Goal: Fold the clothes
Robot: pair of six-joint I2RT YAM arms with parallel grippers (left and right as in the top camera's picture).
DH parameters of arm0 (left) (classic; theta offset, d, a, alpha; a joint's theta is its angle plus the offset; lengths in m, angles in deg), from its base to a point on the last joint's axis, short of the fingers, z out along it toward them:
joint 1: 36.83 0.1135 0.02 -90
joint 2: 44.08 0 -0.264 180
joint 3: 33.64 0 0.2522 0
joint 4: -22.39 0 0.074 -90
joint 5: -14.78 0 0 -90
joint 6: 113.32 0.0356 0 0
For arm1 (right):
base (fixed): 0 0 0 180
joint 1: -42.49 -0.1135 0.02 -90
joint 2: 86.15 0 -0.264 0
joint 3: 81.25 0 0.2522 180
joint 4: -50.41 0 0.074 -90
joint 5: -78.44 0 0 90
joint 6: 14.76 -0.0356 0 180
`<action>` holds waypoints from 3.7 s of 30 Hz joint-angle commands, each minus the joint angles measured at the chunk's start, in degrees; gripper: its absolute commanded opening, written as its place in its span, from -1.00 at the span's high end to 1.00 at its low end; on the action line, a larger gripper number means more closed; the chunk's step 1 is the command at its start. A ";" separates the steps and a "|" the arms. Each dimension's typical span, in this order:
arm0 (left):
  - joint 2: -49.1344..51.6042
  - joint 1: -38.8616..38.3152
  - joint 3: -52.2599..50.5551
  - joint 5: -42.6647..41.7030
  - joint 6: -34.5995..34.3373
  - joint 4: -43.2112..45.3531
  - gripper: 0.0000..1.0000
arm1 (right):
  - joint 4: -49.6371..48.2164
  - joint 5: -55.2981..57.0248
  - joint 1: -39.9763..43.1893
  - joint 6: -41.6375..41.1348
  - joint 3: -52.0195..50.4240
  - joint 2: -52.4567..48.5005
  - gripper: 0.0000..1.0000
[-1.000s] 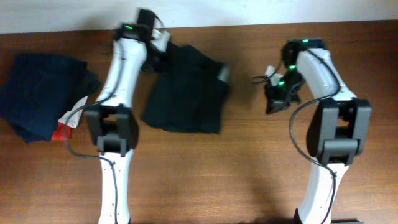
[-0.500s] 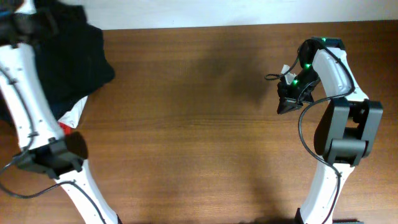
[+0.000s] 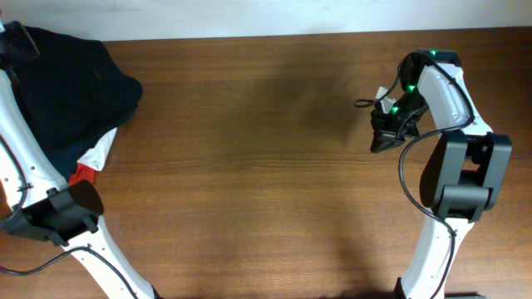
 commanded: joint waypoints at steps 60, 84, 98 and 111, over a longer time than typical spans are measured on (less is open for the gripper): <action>-0.79 -28.81 -28.55 -7.72 0.33 -19.32 -0.98 | 10.12 2.78 0.28 -0.46 0.17 1.22 -0.97; -71.52 -32.52 -87.21 -0.28 0.24 17.68 -0.98 | -17.49 10.14 0.26 -3.67 -30.42 72.02 -0.97; -87.01 -32.52 -102.40 -0.04 0.24 20.72 -0.98 | -17.00 10.27 0.26 -3.67 -33.22 79.23 -0.97; -87.01 -32.52 -102.40 -0.02 0.24 20.72 -0.98 | -20.94 9.86 -0.22 -3.41 -34.64 79.19 -0.97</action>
